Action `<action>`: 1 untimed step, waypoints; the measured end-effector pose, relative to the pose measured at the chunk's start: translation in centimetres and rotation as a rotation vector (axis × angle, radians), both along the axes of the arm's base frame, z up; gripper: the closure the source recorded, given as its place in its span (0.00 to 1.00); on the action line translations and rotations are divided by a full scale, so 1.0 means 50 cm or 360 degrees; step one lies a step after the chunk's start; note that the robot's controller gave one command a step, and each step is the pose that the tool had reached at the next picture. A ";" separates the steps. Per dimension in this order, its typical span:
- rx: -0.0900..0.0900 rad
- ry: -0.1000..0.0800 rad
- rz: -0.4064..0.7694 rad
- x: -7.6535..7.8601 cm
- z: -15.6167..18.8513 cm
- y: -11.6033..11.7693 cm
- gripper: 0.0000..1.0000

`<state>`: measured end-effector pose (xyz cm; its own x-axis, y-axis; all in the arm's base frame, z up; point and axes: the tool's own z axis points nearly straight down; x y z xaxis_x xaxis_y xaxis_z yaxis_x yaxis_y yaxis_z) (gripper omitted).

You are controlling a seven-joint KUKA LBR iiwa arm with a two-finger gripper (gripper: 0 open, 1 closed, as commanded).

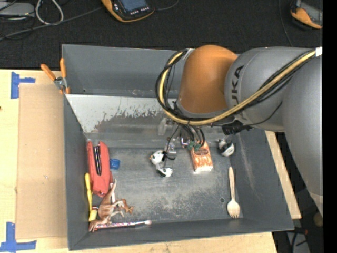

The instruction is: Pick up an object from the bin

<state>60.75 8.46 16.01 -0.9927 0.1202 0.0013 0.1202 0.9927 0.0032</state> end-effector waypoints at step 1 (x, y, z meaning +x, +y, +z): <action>0.0000 0.0015 0.0161 -0.027 -0.125 -0.073 0.00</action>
Offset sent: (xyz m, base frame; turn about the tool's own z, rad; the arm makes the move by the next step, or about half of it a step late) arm 0.0143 -0.0946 -0.0901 -0.0716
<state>59.43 4.82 9.78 -0.9997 0.0196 0.0109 0.0196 0.9998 0.0024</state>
